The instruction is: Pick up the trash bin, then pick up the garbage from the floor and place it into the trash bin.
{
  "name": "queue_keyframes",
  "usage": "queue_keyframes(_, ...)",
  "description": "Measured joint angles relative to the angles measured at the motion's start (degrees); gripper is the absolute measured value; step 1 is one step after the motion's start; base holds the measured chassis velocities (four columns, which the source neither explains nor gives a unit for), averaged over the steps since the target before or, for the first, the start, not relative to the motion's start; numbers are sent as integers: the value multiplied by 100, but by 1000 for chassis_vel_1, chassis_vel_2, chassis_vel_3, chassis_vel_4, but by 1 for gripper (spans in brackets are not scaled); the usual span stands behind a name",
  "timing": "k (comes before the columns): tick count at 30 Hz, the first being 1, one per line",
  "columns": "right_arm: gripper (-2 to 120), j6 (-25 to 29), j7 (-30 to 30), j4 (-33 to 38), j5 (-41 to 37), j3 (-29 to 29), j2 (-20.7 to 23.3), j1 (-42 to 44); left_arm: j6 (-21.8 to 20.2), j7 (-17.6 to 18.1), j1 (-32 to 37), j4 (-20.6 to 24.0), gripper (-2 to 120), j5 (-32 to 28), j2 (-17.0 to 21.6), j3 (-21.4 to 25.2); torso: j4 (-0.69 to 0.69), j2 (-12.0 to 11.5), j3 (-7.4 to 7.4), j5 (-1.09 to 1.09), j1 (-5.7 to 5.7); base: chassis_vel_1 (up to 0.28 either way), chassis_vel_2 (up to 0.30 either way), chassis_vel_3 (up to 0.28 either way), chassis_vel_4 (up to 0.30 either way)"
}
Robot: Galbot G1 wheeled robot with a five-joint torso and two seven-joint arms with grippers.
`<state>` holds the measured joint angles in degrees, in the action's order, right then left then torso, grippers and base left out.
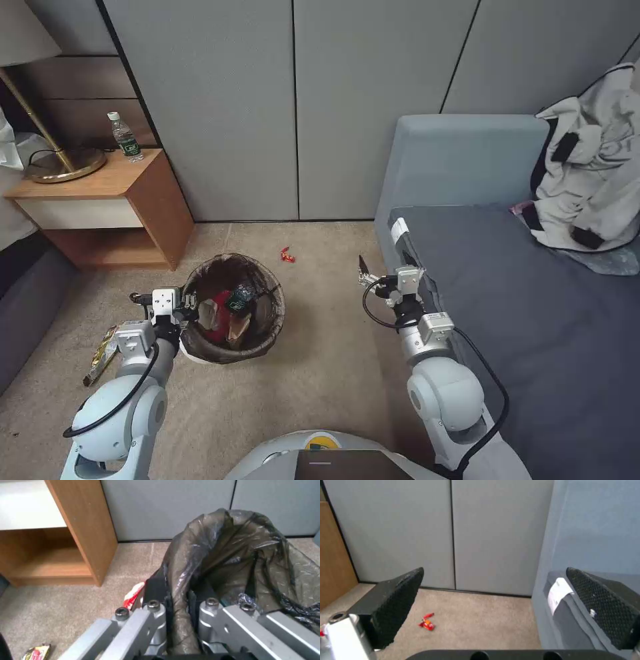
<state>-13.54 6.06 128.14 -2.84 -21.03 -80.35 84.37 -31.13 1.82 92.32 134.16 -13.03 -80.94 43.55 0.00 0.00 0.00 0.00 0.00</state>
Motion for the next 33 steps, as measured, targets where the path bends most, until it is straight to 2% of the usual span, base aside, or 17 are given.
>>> queue_keyframes(33,100,36,2,-10,-2,-5,-5,30,18,1,4,-12,7,0,-14,13,0,0,0,0,0,-55,60,61,-59)
